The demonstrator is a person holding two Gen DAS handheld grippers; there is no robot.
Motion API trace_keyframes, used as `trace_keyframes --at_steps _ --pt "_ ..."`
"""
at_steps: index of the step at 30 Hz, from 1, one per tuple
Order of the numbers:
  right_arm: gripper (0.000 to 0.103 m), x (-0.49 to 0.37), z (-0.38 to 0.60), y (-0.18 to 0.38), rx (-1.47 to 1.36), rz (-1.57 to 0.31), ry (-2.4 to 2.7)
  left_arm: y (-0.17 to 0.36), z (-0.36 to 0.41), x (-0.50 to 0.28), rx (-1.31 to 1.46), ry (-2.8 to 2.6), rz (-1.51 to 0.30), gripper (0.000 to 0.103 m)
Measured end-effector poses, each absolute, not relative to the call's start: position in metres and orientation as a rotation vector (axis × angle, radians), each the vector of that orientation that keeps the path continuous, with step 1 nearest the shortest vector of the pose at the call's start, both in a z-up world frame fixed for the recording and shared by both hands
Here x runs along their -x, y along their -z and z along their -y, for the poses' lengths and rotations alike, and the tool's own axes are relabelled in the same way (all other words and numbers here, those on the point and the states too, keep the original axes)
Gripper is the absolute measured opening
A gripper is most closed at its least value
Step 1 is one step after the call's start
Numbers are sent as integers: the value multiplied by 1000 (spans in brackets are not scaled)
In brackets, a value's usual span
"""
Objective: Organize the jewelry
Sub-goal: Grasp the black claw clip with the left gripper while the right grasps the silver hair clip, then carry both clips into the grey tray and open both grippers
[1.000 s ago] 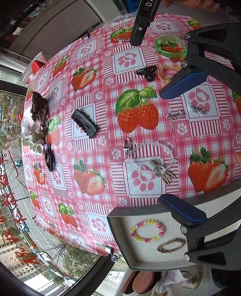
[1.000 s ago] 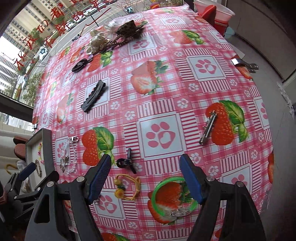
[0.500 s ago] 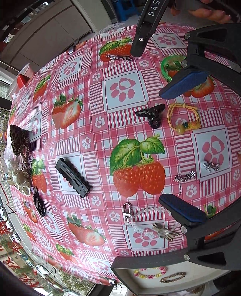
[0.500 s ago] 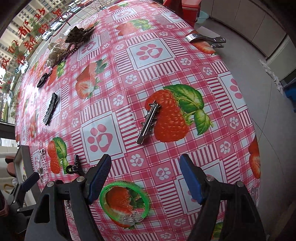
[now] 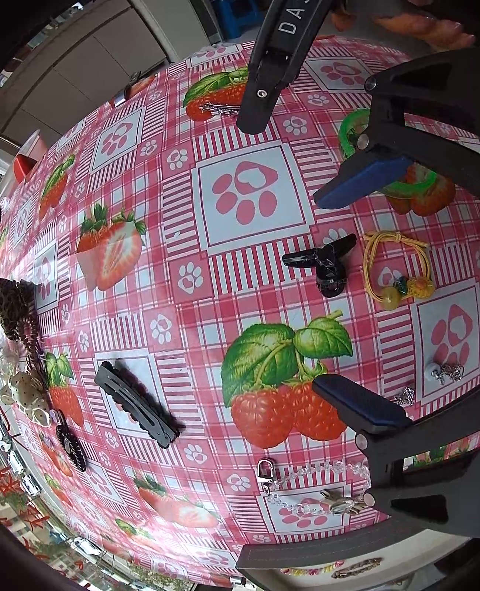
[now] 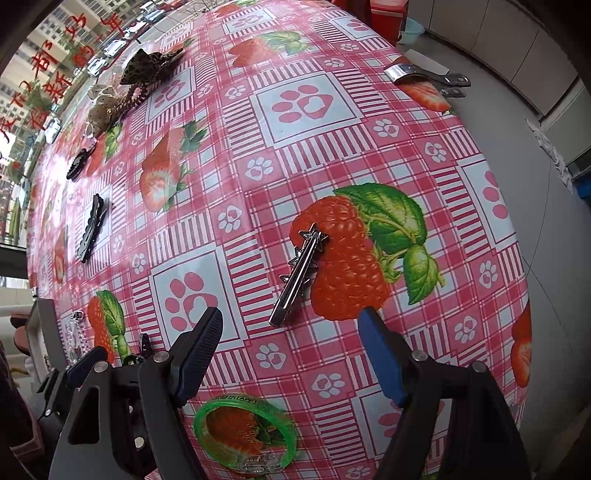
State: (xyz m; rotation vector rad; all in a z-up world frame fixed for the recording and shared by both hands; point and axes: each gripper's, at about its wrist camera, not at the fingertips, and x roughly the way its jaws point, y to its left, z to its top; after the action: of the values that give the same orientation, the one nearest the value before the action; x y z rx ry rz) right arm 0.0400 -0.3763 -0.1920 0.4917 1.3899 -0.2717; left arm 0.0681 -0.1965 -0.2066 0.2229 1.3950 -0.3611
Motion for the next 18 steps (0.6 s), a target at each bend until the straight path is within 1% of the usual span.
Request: trace_keyframes --at_steps 1,2,5,6,8,10,12,13,14,15,16,17,18 --pt "71 -42 375 194 -486 -1394 271 207 198 -68 -228 361 -1396 90" --pt "69 -44 373 195 -478 -1398 273 208 200 -68 -238 359 -1399 84" --pt "65 -53 367 195 -430 -1391 276 212 203 -67 -256 352 -1405 83" --pt "63 -56 365 195 -414 -1391 276 212 205 -67 -262 352 -1404 77" --pt "61 -61 360 196 -367 -1400 283 213 209 -66 -283 346 -1396 74" --pt "56 -65 352 198 -313 -1410 294 212 209 -65 -281 350 -1393 67" --pt "43 -67 347 198 -264 -1410 305 211 209 -63 -284 355 -1387 52" --pt "40 -66 347 198 -264 -1404 299 209 211 -62 -283 360 -1383 46" --pt "30 -66 347 197 -264 -1402 299 208 210 -62 -280 367 -1380 36" --pt "19 -65 347 196 -269 -1398 292 206 209 -63 -279 373 -1378 34" --pt "17 -66 347 196 -274 -1397 284 203 208 -65 -268 383 -1381 34" --pt "12 -65 346 196 -277 -1395 279 201 206 -66 -255 391 -1376 31" --pt "11 -65 345 195 -283 -1391 272 198 205 -66 -245 399 -1366 31"
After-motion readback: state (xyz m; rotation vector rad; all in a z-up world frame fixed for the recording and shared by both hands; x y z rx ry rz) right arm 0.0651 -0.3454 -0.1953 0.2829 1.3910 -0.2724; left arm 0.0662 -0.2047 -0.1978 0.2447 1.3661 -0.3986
